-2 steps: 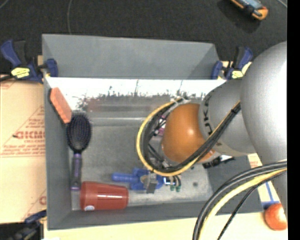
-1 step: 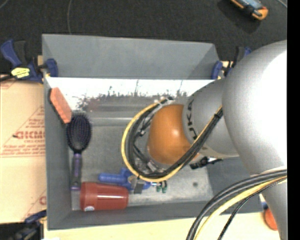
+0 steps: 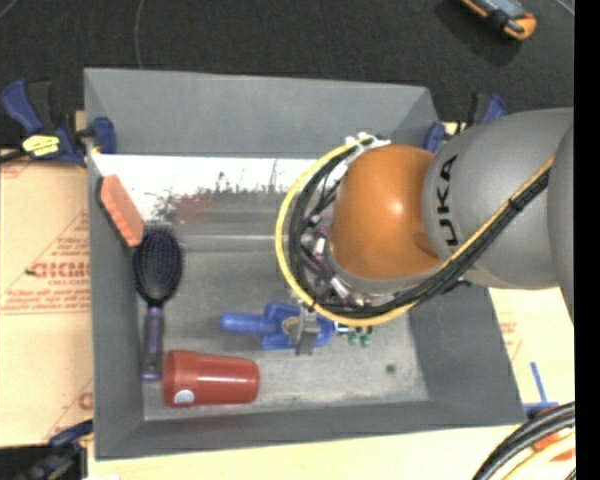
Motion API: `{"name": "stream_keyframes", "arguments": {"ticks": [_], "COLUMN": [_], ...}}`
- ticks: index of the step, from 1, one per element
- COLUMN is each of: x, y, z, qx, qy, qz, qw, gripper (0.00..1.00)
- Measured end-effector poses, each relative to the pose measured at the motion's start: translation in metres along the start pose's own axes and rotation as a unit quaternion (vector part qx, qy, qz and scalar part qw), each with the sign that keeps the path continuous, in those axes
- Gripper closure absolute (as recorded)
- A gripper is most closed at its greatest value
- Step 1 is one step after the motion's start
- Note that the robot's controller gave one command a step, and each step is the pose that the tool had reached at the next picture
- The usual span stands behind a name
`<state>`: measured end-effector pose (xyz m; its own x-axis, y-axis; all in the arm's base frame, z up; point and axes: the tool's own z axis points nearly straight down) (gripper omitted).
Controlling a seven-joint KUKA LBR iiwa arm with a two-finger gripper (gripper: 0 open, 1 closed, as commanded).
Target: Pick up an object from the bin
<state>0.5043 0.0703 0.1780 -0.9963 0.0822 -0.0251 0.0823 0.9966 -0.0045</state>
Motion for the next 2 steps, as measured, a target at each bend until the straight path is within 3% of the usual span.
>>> {"name": "stream_keyframes", "arguments": {"ticks": [1, 2], "x": [0.005, 0.002], "y": [0.033, 0.030], "z": [0.080, 0.029], "qx": [-0.001, -0.001], "qy": [-0.0016, -0.0048], "qz": [0.004, -0.001], "qw": [1.0000, 1.0000], "gripper": [1.00, 1.00]}}
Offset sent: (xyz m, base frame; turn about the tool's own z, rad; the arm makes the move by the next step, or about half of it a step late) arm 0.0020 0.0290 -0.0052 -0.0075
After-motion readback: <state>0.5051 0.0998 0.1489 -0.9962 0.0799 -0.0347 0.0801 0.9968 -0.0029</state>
